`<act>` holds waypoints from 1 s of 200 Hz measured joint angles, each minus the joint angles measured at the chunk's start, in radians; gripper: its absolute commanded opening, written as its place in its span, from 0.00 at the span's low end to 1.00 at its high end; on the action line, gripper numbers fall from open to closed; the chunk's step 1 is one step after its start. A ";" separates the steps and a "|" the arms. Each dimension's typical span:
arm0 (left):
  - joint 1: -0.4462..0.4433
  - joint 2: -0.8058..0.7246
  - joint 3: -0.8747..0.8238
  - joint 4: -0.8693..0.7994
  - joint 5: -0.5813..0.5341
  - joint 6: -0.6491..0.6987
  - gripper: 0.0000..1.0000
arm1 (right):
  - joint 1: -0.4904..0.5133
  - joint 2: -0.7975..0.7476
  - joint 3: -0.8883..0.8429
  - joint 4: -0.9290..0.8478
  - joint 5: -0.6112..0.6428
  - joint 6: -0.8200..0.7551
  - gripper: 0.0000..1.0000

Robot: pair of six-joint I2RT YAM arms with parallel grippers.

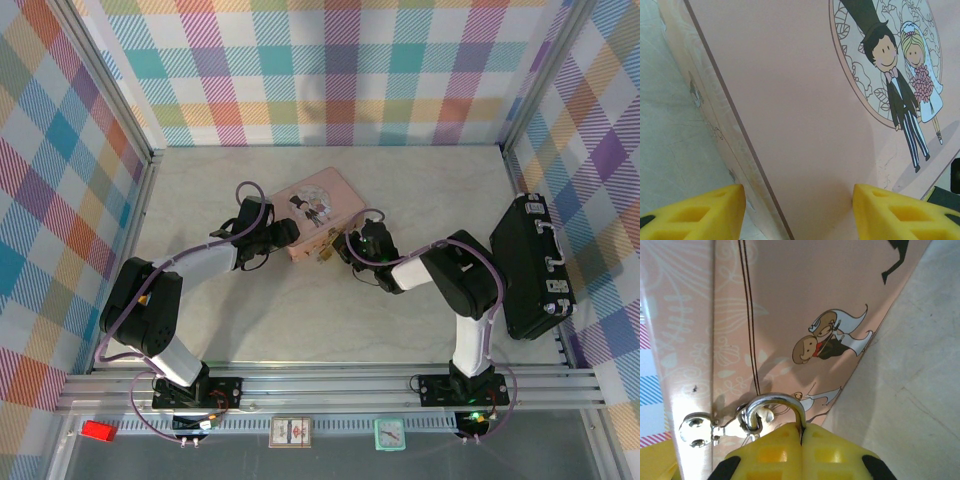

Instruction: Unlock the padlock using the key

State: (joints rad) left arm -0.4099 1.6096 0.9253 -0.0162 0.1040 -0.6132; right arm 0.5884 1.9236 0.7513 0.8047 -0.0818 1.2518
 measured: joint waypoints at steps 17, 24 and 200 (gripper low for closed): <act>0.000 0.001 0.000 0.000 0.000 0.000 0.58 | -0.005 0.000 -0.005 0.013 0.014 0.007 0.00; 0.000 0.001 0.000 0.000 0.000 0.000 0.58 | -0.009 0.000 -0.006 0.018 0.021 0.011 0.00; 0.000 -0.014 -0.016 0.013 -0.012 0.000 0.59 | -0.063 -0.115 -0.069 -0.077 0.113 -0.002 0.00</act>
State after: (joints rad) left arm -0.4099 1.5959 0.9089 -0.0032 0.0921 -0.6132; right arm 0.5259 1.8084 0.6819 0.7280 0.0311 1.2499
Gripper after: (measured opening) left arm 0.583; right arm 0.064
